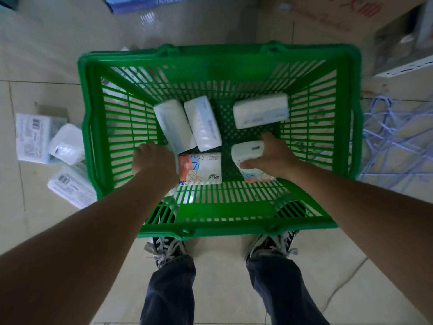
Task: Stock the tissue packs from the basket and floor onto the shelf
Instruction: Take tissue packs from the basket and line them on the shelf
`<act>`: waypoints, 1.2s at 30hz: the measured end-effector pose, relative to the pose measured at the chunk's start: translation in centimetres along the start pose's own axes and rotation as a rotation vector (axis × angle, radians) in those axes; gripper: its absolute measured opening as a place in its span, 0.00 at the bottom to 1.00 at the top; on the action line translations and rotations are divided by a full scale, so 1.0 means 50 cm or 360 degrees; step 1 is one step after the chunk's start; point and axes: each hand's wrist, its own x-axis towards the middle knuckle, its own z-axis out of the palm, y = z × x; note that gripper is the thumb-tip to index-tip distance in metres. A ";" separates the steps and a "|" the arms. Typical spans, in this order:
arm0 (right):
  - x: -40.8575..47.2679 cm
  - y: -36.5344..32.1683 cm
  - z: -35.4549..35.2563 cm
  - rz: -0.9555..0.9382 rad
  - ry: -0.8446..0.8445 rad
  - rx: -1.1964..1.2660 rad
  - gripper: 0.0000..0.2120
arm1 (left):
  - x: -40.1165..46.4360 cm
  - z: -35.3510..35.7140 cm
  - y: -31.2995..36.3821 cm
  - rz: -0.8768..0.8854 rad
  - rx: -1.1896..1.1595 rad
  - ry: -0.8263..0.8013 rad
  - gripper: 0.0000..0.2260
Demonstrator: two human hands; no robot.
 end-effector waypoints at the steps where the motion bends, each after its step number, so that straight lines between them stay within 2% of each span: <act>1: -0.004 0.007 -0.002 0.0047 0.0008 0.0080 0.34 | -0.007 0.010 0.004 0.0019 0.0039 -0.0004 0.35; 5: -0.023 0.011 -0.001 0.0171 0.0076 0.0380 0.34 | -0.036 0.035 -0.002 0.0126 -0.0194 0.0123 0.28; 8: -0.039 0.009 0.007 0.0224 0.0075 0.0484 0.35 | -0.061 0.051 -0.012 0.0204 -0.0446 0.0192 0.29; 11: -0.059 0.004 0.018 0.0242 0.0014 0.0631 0.29 | -0.079 0.057 -0.026 0.0074 -0.0633 0.0070 0.29; 13: -0.071 -0.004 0.021 0.0234 -0.0035 0.0721 0.23 | -0.086 0.046 -0.036 0.0027 -0.0580 -0.0088 0.29; 15: -0.082 -0.022 0.019 0.0234 -0.0093 0.0736 0.22 | -0.099 0.025 -0.043 0.0035 -0.0552 -0.0221 0.32; 17: -0.095 -0.041 0.014 0.0225 -0.0111 0.0700 0.23 | -0.119 0.008 -0.044 0.0106 -0.0524 -0.0246 0.35; 20: -0.125 -0.064 -0.002 0.0190 -0.0154 0.0686 0.17 | -0.165 0.002 -0.042 0.0235 -0.0657 -0.0190 0.39; 22: -0.150 -0.078 -0.017 0.0172 -0.0207 0.0685 0.15 | -0.194 0.002 -0.050 0.0265 -0.0928 -0.0135 0.38; 26: -0.202 -0.137 -0.067 0.0128 -0.0218 0.0651 0.09 | -0.253 -0.016 -0.088 0.0152 -0.1852 -0.0130 0.33; 28: -0.233 -0.179 -0.099 0.0089 -0.0238 0.0614 0.14 | -0.285 -0.034 -0.112 0.0048 -0.2224 -0.0134 0.27; 30: -0.267 -0.223 -0.130 0.0037 -0.0206 0.0558 0.27 | -0.323 -0.058 -0.138 -0.0021 -0.2537 -0.0132 0.23; 32: -0.305 -0.265 -0.164 0.0014 -0.0139 0.0495 0.37 | -0.369 -0.088 -0.164 -0.0030 -0.2794 -0.0157 0.23; 36: -0.405 -0.362 -0.239 -0.0082 -0.0092 0.0512 0.31 | -0.480 -0.166 -0.220 0.0041 -0.3130 -0.0125 0.26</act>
